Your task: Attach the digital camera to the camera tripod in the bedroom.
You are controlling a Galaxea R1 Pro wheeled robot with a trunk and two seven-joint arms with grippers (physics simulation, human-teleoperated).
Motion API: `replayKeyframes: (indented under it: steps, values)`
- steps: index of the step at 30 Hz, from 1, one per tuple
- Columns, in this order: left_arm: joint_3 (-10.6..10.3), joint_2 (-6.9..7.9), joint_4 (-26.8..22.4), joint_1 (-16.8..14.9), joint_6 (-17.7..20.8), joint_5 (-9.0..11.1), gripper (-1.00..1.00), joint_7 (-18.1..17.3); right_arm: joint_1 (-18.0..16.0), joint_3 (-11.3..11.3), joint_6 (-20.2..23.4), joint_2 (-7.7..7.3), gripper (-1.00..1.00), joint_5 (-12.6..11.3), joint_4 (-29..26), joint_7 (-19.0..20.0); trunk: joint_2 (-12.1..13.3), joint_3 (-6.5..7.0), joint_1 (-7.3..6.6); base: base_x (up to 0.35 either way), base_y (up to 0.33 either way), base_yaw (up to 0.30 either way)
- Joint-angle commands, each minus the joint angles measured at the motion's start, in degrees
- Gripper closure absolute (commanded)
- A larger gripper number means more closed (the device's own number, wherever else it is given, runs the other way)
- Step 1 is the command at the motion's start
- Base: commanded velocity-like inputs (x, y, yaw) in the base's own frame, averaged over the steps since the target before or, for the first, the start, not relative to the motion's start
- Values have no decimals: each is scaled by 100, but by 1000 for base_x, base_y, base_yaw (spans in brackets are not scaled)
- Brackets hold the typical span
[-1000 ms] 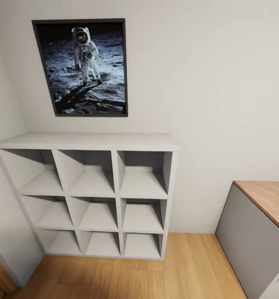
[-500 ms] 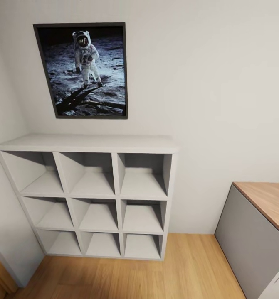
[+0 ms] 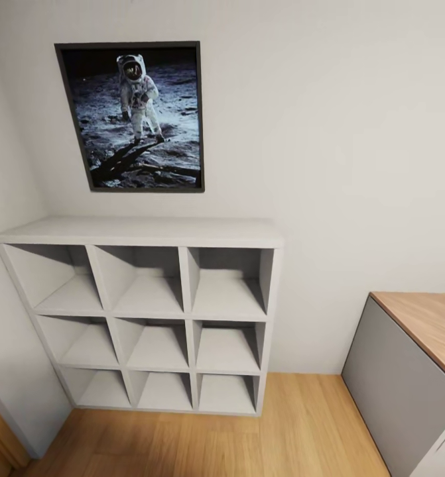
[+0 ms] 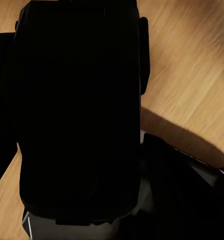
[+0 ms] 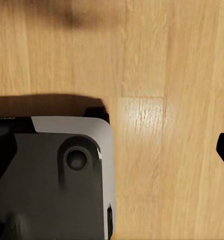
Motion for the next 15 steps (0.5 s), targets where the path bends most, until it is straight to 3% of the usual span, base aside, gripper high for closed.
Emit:
replayKeyframes:
  steps: [1,15]
  values:
    - [-49,0,-1,-4,5,36,100,3,-9,-53,-24,-4,-100,57,18,11,35,10,-21,0,0,0]
    - [-49,0,-1,-4,8,36,100,3,-9,-68,-20,14,-100,50,17,11,596,261,-329,0,0,0]
